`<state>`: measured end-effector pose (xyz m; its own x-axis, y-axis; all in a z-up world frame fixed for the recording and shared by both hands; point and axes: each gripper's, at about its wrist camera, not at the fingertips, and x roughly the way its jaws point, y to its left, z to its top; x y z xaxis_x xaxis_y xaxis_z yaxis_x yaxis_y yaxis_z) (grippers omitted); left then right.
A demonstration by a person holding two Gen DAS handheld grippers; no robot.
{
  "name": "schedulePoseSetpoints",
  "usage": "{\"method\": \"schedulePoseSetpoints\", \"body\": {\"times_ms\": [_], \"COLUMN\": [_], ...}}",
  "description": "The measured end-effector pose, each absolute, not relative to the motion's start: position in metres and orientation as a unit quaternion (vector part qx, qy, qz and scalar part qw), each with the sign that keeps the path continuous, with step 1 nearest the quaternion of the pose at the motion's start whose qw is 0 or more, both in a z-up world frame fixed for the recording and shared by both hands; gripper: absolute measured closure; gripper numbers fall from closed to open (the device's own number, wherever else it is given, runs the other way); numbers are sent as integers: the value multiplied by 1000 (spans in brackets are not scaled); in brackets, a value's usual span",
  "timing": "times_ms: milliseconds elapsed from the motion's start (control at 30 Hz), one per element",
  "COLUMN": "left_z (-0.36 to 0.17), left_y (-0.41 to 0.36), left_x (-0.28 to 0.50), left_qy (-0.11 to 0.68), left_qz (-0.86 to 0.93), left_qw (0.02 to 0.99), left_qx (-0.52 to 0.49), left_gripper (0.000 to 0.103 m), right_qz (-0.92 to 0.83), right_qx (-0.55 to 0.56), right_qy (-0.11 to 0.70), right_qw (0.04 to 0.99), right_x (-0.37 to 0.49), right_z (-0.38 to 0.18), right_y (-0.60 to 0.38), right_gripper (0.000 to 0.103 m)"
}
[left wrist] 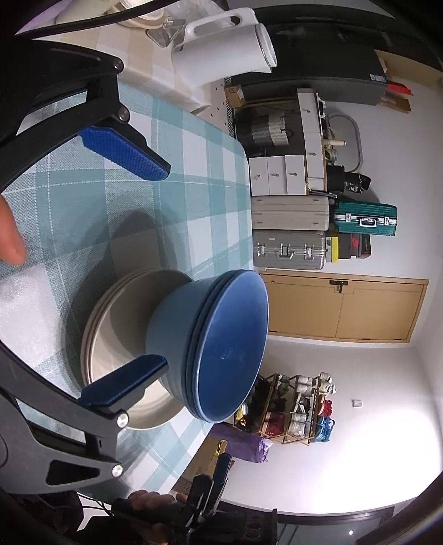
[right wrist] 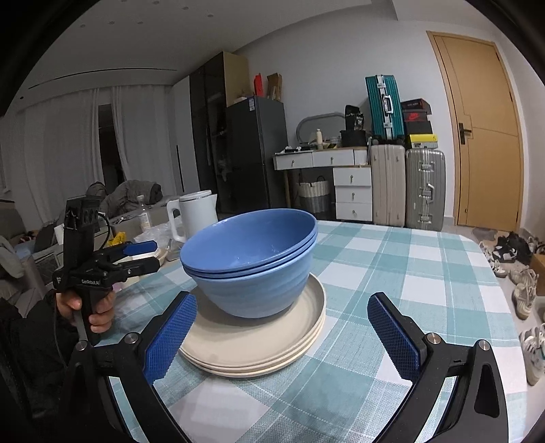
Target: Organize plates and bowls
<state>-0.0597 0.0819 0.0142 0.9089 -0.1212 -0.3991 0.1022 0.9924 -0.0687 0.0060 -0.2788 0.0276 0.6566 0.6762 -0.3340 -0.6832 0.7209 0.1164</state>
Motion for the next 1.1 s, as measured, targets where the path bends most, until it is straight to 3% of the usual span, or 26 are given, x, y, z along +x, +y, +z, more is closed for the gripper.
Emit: {"method": "schedulePoseSetpoints", "body": {"times_ms": [1100], "left_z": [14], "left_y": [82], "left_x": [-58], "left_qy": [196], "left_qz": [-60], "left_qw": [978], "left_qx": [-26], "left_gripper": [1], "right_qz": [385], "right_qx": [-26], "right_qy": [167], "right_qw": [907], "right_x": [-1], "right_z": [20], "right_y": [-270], "right_gripper": [1]}}
